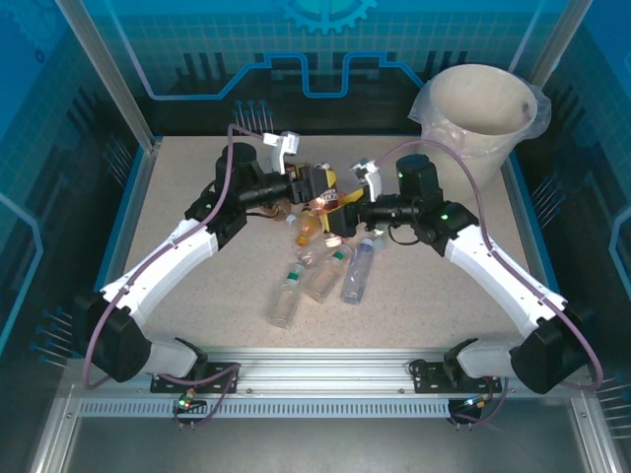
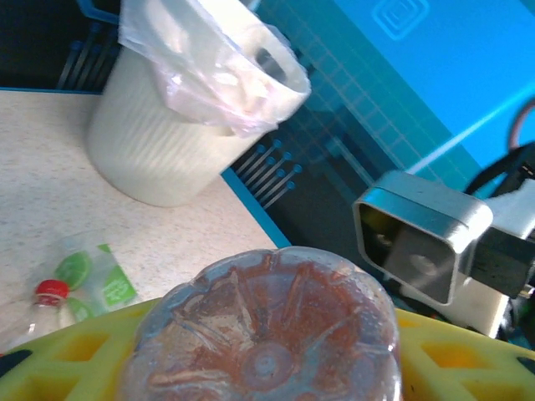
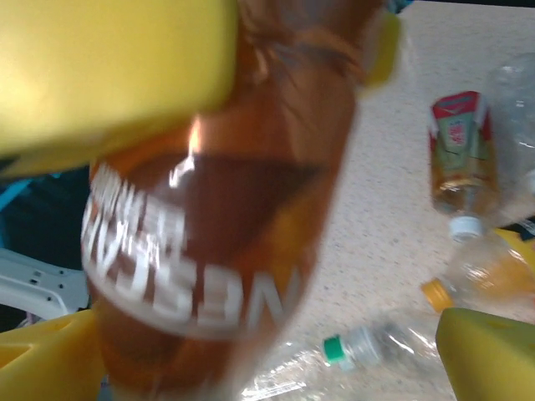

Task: Put the plastic bottles in the bin

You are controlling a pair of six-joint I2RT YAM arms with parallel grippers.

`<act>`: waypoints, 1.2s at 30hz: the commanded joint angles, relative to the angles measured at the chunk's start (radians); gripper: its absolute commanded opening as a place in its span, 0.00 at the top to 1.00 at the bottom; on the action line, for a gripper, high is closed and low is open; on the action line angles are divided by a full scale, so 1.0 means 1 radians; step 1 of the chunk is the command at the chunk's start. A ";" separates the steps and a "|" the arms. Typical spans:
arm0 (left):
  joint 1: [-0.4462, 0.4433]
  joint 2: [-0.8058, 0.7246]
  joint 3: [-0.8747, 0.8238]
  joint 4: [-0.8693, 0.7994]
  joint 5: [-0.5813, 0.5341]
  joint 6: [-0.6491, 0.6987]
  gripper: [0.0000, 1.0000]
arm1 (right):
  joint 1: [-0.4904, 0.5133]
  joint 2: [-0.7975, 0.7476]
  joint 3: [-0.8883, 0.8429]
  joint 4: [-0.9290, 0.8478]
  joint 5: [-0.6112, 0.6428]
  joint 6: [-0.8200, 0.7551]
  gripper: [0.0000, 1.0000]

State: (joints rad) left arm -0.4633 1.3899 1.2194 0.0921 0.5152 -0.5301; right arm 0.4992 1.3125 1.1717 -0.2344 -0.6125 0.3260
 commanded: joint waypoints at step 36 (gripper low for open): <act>0.063 0.118 0.024 0.196 0.036 -0.151 0.01 | 0.006 0.039 0.038 0.069 0.215 0.116 0.61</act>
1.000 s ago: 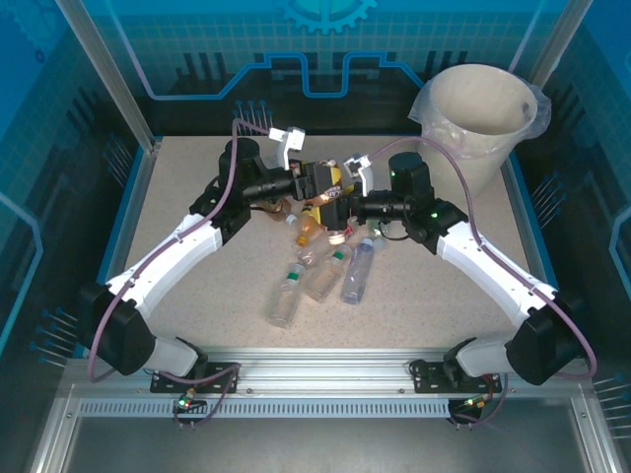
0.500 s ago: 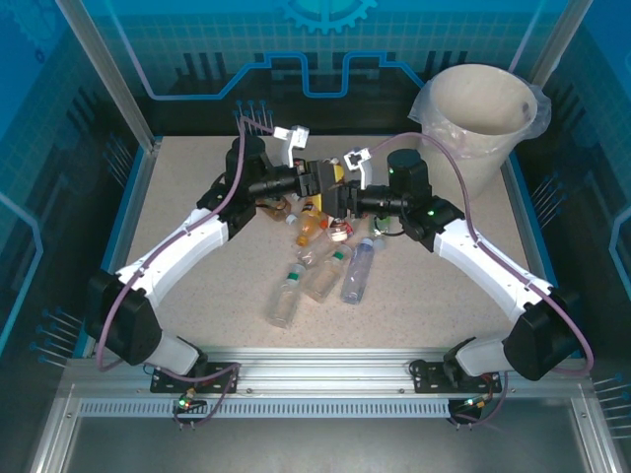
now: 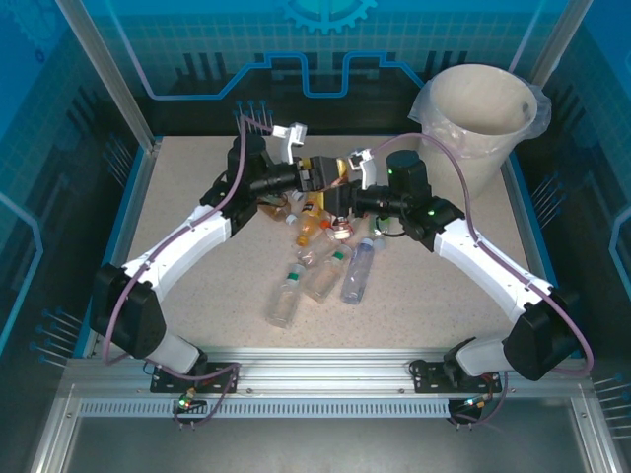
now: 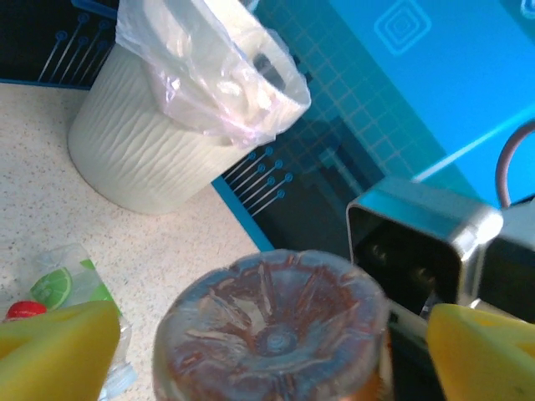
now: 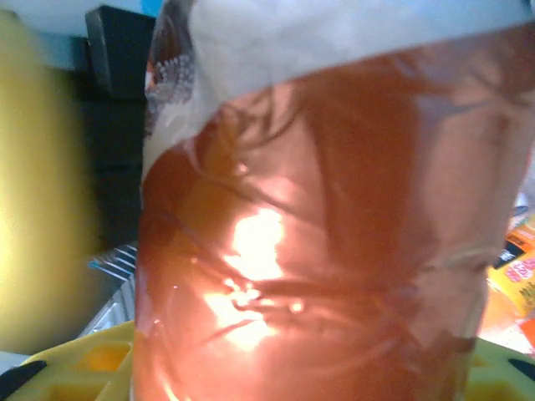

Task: Put the plastic bottles in the bin

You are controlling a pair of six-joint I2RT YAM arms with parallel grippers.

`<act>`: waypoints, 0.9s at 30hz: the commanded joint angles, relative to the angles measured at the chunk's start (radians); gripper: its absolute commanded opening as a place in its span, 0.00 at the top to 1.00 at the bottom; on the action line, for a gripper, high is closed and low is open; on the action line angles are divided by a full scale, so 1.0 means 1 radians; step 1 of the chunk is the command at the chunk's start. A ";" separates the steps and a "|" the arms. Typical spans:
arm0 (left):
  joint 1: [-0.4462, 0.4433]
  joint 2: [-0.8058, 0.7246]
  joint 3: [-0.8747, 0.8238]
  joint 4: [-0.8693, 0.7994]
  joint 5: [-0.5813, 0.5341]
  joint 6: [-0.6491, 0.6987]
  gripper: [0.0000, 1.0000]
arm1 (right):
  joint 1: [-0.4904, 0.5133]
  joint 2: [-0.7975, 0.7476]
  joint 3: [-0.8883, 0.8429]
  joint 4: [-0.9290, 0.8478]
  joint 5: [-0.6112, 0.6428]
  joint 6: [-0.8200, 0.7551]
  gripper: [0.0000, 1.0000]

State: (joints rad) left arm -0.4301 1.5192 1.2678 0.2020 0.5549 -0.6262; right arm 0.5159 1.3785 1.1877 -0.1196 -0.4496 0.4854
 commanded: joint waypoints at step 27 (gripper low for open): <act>0.139 -0.279 -0.442 -0.123 -0.491 -0.145 0.01 | -0.459 -0.011 0.314 -0.274 0.191 -0.139 0.60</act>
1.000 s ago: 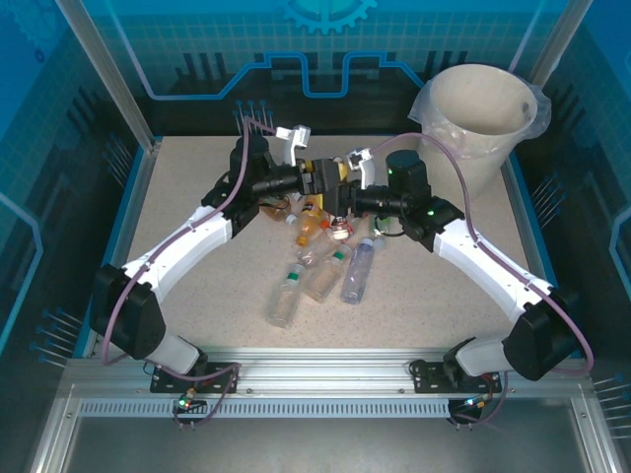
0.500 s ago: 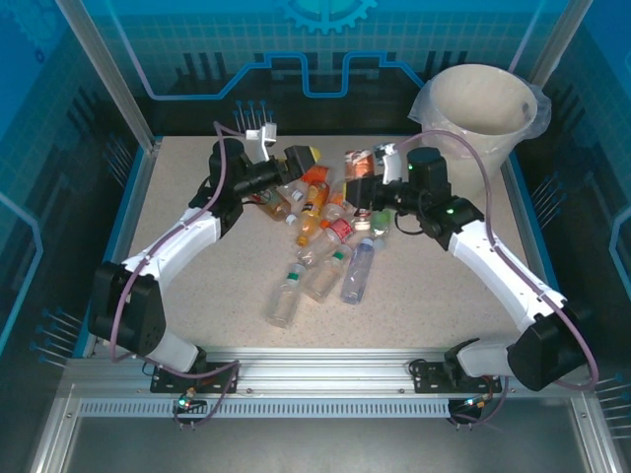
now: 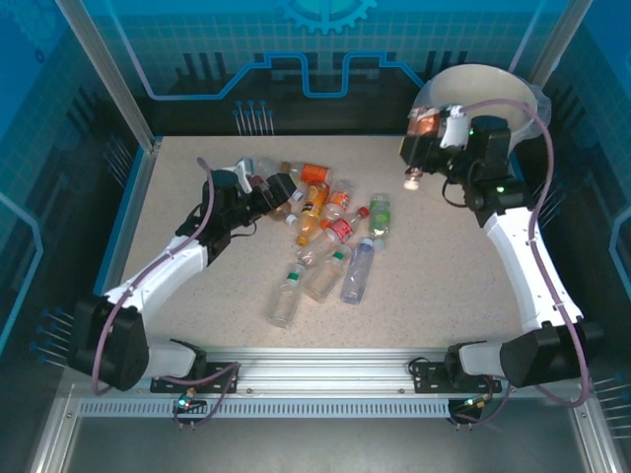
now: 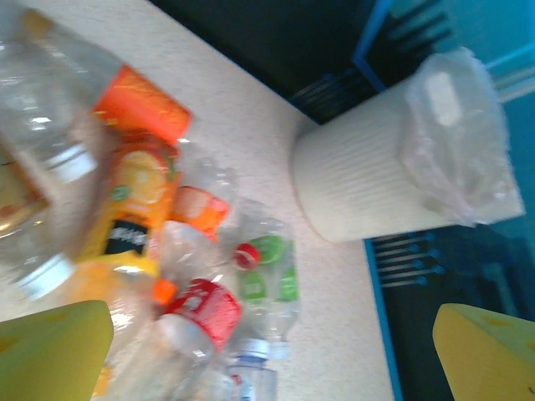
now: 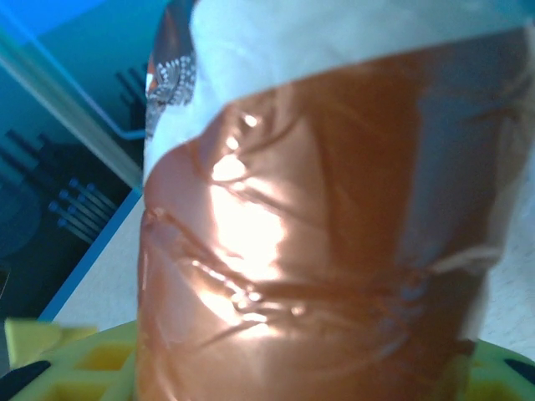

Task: Put the plastic bottles in the bin

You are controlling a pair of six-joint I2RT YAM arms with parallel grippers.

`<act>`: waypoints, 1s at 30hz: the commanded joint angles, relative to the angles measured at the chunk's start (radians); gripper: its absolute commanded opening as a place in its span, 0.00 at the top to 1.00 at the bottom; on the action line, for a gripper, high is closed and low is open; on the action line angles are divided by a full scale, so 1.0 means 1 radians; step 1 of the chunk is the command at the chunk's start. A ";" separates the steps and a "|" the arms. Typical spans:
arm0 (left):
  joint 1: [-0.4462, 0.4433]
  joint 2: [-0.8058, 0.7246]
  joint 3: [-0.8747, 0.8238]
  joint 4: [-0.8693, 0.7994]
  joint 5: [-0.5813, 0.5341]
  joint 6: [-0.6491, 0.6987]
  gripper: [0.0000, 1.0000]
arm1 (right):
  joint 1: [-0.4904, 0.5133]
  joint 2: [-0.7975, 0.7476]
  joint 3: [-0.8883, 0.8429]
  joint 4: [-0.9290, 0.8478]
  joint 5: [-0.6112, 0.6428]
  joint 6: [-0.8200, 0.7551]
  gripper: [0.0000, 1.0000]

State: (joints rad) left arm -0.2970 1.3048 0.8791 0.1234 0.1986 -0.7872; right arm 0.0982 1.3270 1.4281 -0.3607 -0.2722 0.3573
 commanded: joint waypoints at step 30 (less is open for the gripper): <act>0.007 -0.260 -0.233 -0.144 -0.256 0.088 0.01 | -0.273 0.364 0.318 0.149 0.534 0.240 0.52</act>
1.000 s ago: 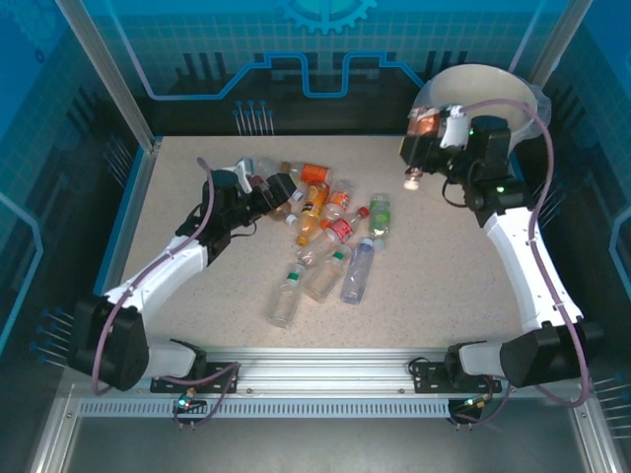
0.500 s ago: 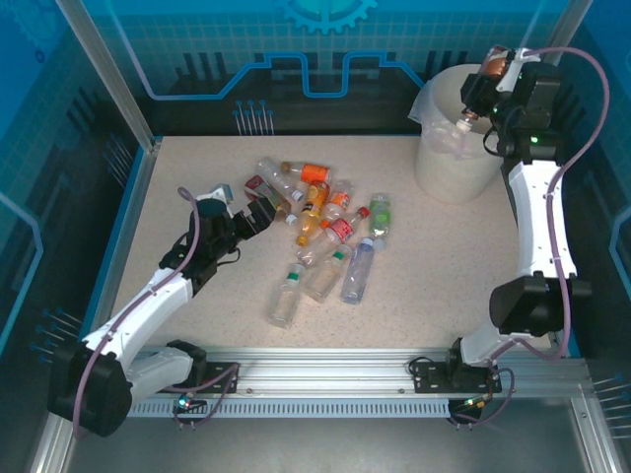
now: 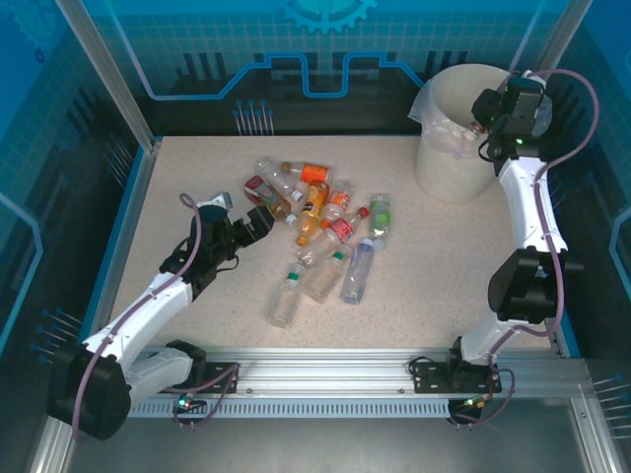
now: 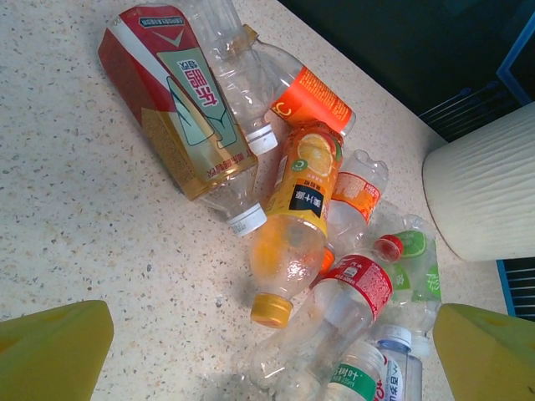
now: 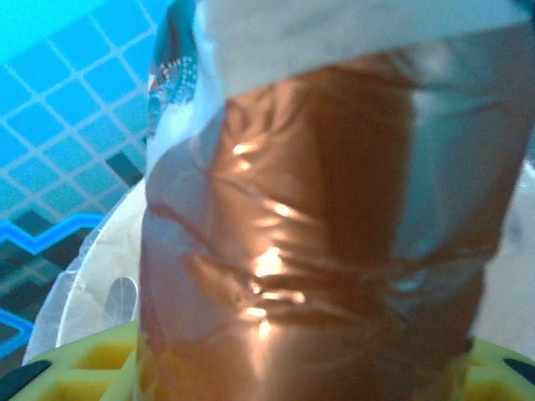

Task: Put the plastic bottles in the bin

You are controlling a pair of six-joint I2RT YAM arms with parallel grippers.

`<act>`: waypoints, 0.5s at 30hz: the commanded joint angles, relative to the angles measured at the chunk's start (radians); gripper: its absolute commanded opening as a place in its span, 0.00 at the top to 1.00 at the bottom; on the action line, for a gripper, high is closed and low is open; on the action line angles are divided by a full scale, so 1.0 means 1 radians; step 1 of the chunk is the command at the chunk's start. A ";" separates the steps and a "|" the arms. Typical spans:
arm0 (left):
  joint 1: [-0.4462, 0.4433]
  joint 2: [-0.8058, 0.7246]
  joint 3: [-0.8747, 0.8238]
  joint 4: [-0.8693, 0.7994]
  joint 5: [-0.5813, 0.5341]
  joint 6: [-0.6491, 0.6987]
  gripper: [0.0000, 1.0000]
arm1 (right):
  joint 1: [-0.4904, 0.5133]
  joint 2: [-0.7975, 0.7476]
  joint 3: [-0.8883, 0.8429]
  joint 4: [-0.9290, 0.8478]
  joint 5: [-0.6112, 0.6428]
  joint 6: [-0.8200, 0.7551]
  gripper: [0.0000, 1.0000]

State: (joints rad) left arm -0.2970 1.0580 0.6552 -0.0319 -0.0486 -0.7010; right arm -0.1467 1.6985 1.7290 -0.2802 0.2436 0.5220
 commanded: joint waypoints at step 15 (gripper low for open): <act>0.006 0.023 -0.017 0.027 0.023 -0.006 0.01 | -0.109 0.076 0.074 0.093 -0.111 0.341 0.46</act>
State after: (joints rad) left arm -0.2970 1.0672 0.6365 -0.0208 -0.0467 -0.7074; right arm -0.2634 1.7386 1.7641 -0.2214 0.1047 0.7956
